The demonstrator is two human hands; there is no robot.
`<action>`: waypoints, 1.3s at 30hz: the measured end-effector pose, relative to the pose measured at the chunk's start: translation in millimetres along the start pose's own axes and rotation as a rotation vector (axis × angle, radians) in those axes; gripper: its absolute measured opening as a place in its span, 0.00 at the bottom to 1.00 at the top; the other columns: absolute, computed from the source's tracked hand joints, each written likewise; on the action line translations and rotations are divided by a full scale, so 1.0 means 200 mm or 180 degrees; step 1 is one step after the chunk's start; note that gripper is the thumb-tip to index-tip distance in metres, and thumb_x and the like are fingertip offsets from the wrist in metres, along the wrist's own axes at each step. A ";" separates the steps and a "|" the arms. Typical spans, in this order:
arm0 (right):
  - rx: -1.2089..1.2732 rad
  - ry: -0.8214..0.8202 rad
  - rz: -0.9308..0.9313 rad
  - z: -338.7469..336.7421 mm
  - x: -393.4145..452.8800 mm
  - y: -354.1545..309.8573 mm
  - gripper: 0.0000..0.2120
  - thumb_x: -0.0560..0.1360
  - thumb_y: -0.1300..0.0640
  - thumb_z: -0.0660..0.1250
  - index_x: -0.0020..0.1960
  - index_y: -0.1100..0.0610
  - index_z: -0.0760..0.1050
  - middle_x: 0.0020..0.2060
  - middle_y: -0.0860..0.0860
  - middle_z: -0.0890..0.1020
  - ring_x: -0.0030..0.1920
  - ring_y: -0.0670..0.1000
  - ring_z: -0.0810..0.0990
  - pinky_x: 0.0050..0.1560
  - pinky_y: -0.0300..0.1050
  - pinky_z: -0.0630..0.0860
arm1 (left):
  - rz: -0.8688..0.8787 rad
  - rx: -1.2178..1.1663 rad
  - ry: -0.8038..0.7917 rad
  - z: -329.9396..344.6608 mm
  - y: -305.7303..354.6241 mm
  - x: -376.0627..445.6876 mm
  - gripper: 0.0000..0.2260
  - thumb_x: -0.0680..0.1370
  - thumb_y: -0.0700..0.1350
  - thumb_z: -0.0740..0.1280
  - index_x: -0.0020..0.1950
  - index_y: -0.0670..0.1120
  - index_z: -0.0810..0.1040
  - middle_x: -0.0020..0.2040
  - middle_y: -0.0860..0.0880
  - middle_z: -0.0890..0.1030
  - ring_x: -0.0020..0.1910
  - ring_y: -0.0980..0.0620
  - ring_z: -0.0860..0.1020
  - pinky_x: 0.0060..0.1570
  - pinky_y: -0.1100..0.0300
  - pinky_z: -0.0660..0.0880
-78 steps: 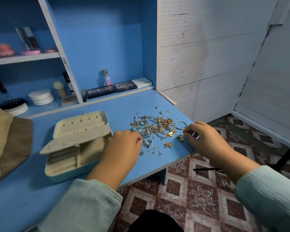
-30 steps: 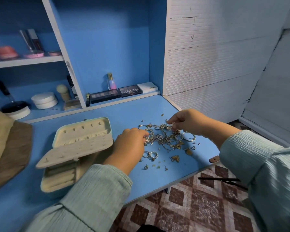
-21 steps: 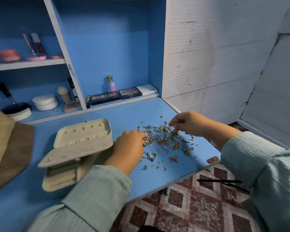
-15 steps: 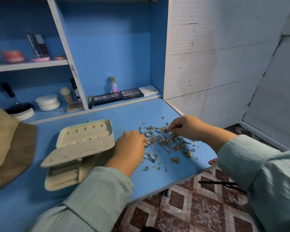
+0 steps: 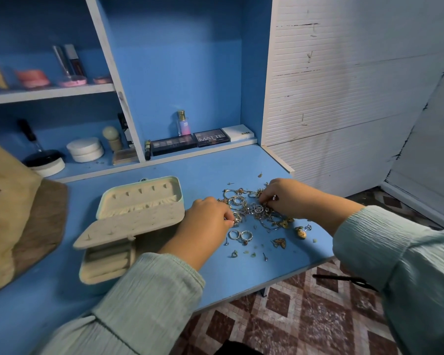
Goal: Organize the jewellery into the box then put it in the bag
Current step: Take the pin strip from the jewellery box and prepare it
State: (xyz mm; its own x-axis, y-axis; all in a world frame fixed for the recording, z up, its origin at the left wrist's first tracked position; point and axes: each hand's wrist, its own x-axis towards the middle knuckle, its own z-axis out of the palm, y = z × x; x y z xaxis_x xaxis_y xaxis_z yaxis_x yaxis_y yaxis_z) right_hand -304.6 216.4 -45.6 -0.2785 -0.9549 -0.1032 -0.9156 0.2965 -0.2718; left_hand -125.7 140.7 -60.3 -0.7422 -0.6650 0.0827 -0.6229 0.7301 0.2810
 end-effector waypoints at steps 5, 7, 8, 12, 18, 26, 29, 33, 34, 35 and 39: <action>0.0024 0.0061 -0.0148 0.01 -0.02 0.02 0.15 0.78 0.61 0.60 0.59 0.49 0.78 0.58 0.48 0.74 0.55 0.48 0.73 0.56 0.40 0.69 | -0.0051 -0.0051 0.0021 0.01 -0.01 -0.02 0.13 0.79 0.47 0.62 0.63 0.51 0.75 0.61 0.50 0.72 0.62 0.50 0.69 0.55 0.59 0.68; 0.0021 0.0064 -0.0221 0.02 -0.02 0.03 0.13 0.78 0.58 0.61 0.59 0.48 0.78 0.56 0.47 0.73 0.51 0.45 0.71 0.53 0.37 0.66 | -0.0063 -0.0003 0.0021 0.01 -0.01 -0.03 0.14 0.80 0.47 0.62 0.65 0.51 0.73 0.62 0.49 0.71 0.63 0.49 0.67 0.58 0.59 0.67; 0.0004 0.0047 -0.0257 0.02 -0.02 0.03 0.13 0.77 0.57 0.62 0.59 0.48 0.78 0.56 0.47 0.73 0.50 0.45 0.70 0.52 0.37 0.66 | -0.0075 0.0003 0.0004 0.02 -0.01 -0.03 0.14 0.80 0.47 0.62 0.65 0.51 0.73 0.62 0.49 0.71 0.63 0.49 0.67 0.58 0.59 0.66; 0.0035 0.0050 -0.0322 0.04 -0.03 0.04 0.11 0.76 0.55 0.65 0.57 0.49 0.78 0.55 0.47 0.73 0.48 0.45 0.71 0.50 0.38 0.69 | -0.0082 0.0020 -0.0026 0.02 -0.01 -0.04 0.11 0.80 0.48 0.61 0.61 0.52 0.77 0.60 0.49 0.72 0.62 0.50 0.67 0.54 0.63 0.64; 0.0216 0.0274 -0.0417 0.02 -0.02 0.07 0.10 0.77 0.58 0.65 0.54 0.50 0.80 0.49 0.44 0.74 0.44 0.42 0.70 0.43 0.29 0.67 | -0.0120 0.0120 -0.0008 0.03 -0.02 -0.03 0.12 0.81 0.43 0.59 0.62 0.50 0.77 0.59 0.48 0.72 0.59 0.49 0.68 0.49 0.65 0.62; 0.0087 0.0281 -0.0126 -0.06 -0.03 0.19 0.10 0.76 0.59 0.65 0.55 0.51 0.80 0.46 0.44 0.73 0.43 0.43 0.72 0.41 0.32 0.66 | -0.0280 0.0305 0.0074 0.02 0.02 0.04 0.21 0.80 0.36 0.56 0.73 0.47 0.64 0.65 0.45 0.69 0.63 0.45 0.67 0.59 0.57 0.67; 0.0036 0.0213 -0.0086 -0.05 -0.03 0.20 0.11 0.76 0.59 0.65 0.56 0.51 0.80 0.48 0.45 0.73 0.44 0.44 0.71 0.46 0.35 0.66 | -0.0396 0.0377 -0.0001 0.00 0.05 0.09 0.23 0.78 0.33 0.57 0.72 0.46 0.65 0.65 0.43 0.68 0.63 0.44 0.67 0.58 0.55 0.68; -0.0047 0.0040 -0.0165 -0.03 -0.03 0.19 0.11 0.77 0.58 0.64 0.57 0.50 0.79 0.50 0.45 0.73 0.47 0.44 0.71 0.48 0.35 0.65 | -0.0550 0.0540 -0.0099 -0.01 0.05 0.16 0.21 0.78 0.34 0.56 0.70 0.45 0.68 0.64 0.42 0.69 0.62 0.43 0.68 0.56 0.54 0.69; -0.0061 0.0024 -0.0175 -0.02 -0.02 0.19 0.11 0.77 0.58 0.64 0.57 0.50 0.79 0.51 0.45 0.73 0.47 0.44 0.71 0.48 0.35 0.65 | -0.0593 0.0571 -0.0143 -0.01 0.04 0.17 0.20 0.78 0.34 0.56 0.69 0.45 0.68 0.64 0.42 0.69 0.62 0.42 0.68 0.56 0.54 0.70; -0.0071 0.0019 -0.0179 -0.02 -0.02 0.19 0.11 0.77 0.58 0.64 0.57 0.50 0.79 0.51 0.46 0.73 0.47 0.45 0.72 0.48 0.35 0.66 | -0.0633 0.0593 -0.0187 -0.01 0.04 0.19 0.19 0.79 0.35 0.56 0.69 0.45 0.69 0.64 0.42 0.69 0.62 0.42 0.69 0.55 0.55 0.70; -0.0054 -0.0001 -0.0187 -0.03 -0.01 0.19 0.11 0.77 0.58 0.63 0.57 0.50 0.79 0.52 0.46 0.73 0.48 0.45 0.72 0.50 0.36 0.67 | -0.0698 0.0555 -0.0227 -0.01 0.03 0.23 0.17 0.79 0.37 0.57 0.67 0.48 0.73 0.62 0.43 0.70 0.61 0.42 0.71 0.55 0.55 0.71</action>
State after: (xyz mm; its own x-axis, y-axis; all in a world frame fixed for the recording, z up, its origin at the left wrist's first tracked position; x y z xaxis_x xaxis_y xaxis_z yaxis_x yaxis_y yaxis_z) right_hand -341.0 229.7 -50.9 -0.2241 -0.9706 -0.0879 -0.9351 0.2396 -0.2610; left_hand -162.3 114.6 -53.3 -0.5969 -0.8017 -0.0312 -0.7989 0.5903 0.1154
